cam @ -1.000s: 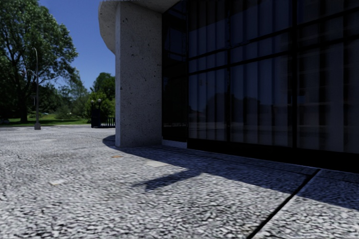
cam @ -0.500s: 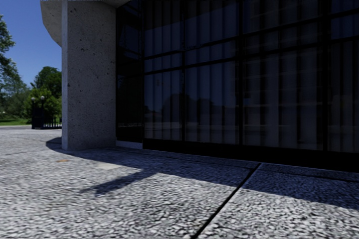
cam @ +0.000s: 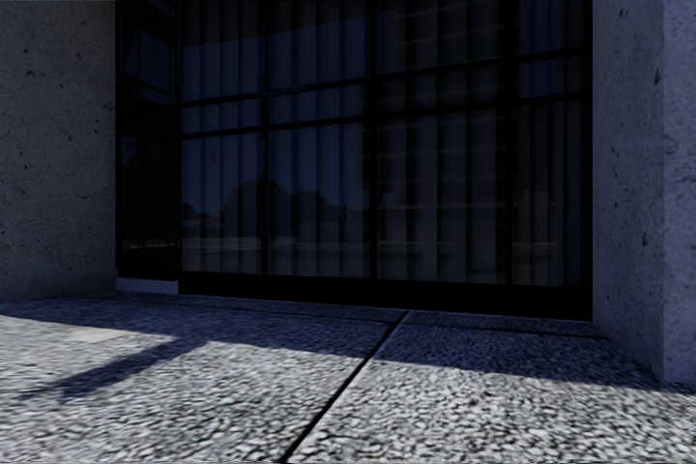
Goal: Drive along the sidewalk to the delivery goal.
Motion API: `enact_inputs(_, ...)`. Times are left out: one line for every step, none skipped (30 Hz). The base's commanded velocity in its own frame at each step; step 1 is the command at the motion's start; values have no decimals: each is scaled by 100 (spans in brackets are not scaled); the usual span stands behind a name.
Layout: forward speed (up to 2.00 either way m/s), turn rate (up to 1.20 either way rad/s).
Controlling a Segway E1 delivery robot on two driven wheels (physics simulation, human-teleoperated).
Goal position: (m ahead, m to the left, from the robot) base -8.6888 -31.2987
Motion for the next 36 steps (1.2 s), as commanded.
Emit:
enact_inputs(0,-60)
enact_inputs(0,-60)
enact_inputs(0,-60)
enact_inputs(8,-60)
enact_inputs(8,-60)
enact_inputs(39,-60)
enact_inputs(59,-60)
enact_inputs(59,-60)
enact_inputs(63,-60)
enact_inputs(63,-60)
enact_inputs(63,-60)
enact_inputs(63,-60)
enact_inputs(63,-60)
enact_inputs(63,-60)
enact_inputs(62,-60)
enact_inputs(62,-60)
enact_inputs(62,-60)
enact_inputs(61,-60)
enact_inputs(61,-60)
enact_inputs(60,-60)
enact_inputs(60,-60)
enact_inputs(60,-60)
enact_inputs(60,-60)
enact_inputs(60,-60)
enact_inputs(60,-60)
enact_inputs(60,-60)
enact_inputs(60,-60)
enact_inputs(59,-60)
enact_inputs(59,-60)
enact_inputs(59,-60)
enact_inputs(59,-60)
enact_inputs(59,-60)
enact_inputs(59,-60)
enact_inputs(59,-60)
enact_inputs(59,-60)
enact_inputs(59,-60)
